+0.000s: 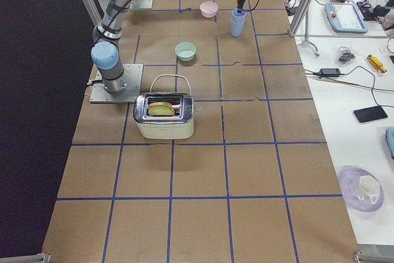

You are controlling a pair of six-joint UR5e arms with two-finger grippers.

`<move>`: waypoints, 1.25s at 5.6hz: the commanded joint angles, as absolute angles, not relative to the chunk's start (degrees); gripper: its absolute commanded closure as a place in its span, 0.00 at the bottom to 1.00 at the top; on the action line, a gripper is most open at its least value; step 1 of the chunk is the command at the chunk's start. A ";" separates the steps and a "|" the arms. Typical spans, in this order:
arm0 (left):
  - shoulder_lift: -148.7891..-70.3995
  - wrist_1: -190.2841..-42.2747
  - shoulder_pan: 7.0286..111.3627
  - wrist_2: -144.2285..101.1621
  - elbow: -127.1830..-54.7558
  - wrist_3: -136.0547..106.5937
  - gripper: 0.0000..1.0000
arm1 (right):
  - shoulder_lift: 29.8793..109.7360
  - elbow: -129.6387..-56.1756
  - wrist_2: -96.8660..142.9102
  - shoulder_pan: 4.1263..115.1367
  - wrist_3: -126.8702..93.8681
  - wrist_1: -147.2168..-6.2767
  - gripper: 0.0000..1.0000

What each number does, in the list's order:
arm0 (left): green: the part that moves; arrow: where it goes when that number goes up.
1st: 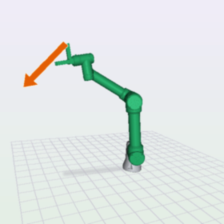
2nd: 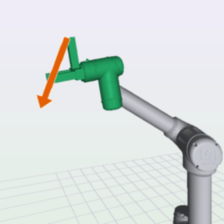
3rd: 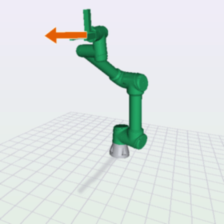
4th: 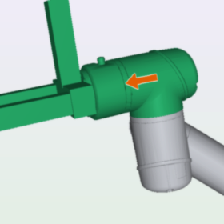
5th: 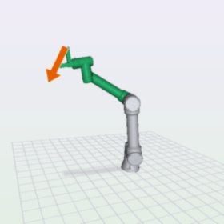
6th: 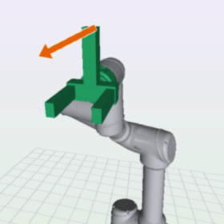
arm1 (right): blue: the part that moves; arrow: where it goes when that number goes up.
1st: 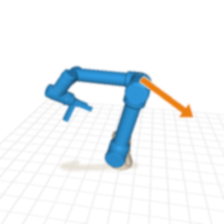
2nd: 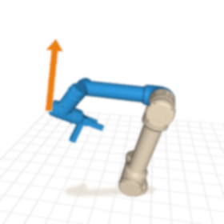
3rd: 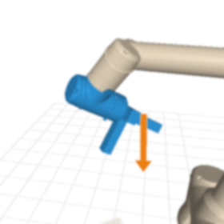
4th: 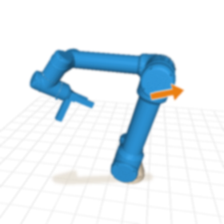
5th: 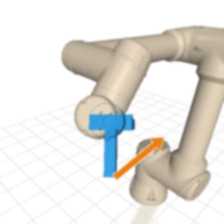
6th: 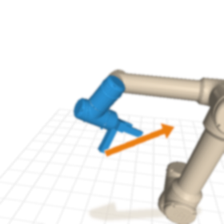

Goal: Stack blue cups with both arms

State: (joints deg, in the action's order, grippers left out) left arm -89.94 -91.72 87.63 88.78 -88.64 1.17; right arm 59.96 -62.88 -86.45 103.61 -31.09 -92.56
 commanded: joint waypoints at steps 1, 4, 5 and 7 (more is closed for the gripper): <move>-89.83 -91.76 87.63 88.77 -88.68 1.06 0.01 | 69.12 -67.02 -87.27 98.21 -20.11 -81.27 0.00; -89.82 -91.67 87.63 88.86 -88.68 0.70 0.01 | 86.45 -88.28 -88.51 89.14 -10.74 -86.18 0.00; -89.82 -91.67 87.63 88.86 -88.68 0.62 0.01 | 86.66 -88.76 -88.77 89.30 -10.98 -90.05 0.00; -89.65 -91.67 87.63 88.77 -88.68 0.44 0.01 | 86.84 -88.86 -88.68 89.38 -11.42 -90.18 0.00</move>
State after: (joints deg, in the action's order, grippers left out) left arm -89.71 -91.67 87.63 88.83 -88.68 0.52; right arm 86.69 -88.73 -88.68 89.41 -11.31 -89.94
